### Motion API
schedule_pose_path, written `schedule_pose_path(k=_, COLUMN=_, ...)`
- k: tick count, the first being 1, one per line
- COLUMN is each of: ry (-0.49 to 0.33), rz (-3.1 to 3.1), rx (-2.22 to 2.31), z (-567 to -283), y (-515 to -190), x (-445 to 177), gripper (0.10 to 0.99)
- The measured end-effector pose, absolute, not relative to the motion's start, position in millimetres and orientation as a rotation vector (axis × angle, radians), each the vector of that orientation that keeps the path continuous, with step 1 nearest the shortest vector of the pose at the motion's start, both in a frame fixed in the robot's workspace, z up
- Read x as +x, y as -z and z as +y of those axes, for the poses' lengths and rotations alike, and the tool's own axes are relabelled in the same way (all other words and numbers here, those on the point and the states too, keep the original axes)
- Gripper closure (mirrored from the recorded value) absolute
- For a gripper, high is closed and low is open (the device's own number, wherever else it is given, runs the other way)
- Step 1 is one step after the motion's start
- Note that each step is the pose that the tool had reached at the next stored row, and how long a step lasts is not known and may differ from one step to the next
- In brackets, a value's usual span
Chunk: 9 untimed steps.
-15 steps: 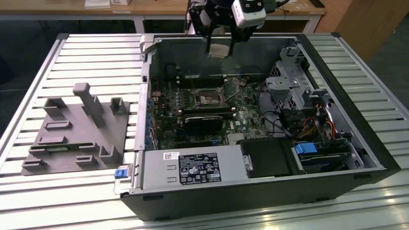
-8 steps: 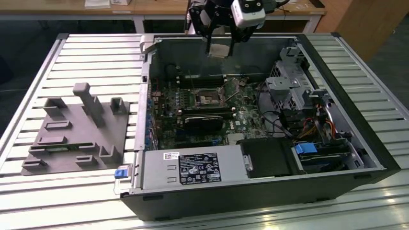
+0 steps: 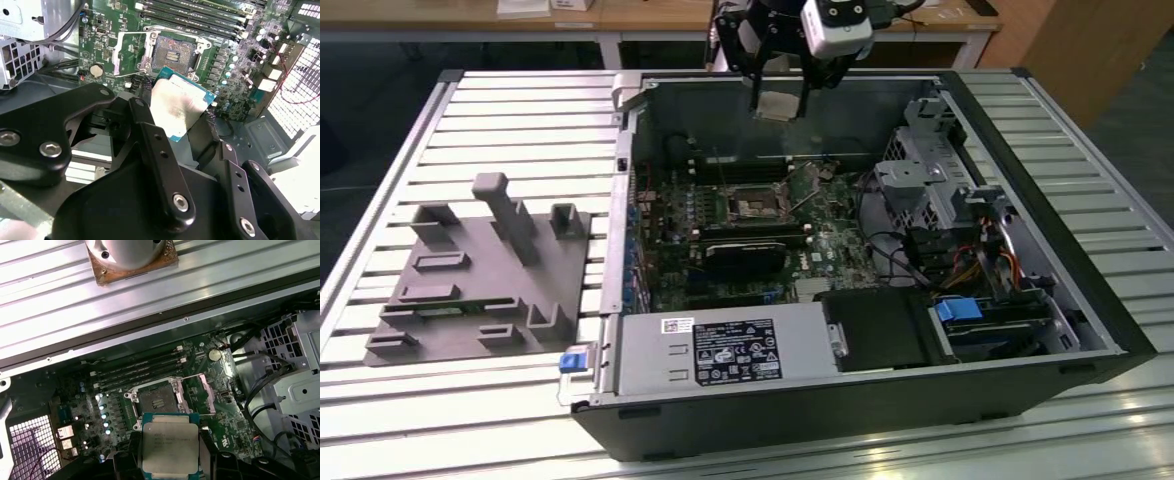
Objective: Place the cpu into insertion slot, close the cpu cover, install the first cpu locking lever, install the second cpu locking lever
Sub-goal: 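Place the cpu into insertion slot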
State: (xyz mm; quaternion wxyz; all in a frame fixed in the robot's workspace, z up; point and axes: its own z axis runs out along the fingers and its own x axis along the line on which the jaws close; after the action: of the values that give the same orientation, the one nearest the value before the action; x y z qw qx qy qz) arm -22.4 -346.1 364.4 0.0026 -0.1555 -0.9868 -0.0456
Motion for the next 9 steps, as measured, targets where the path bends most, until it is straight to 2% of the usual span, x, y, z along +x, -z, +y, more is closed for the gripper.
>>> schedule_pose_path(k=9, ry=0.143, rz=-3.090, rx=-0.528, z=-346.1, y=-364.4, x=-22.4, gripper=0.549)
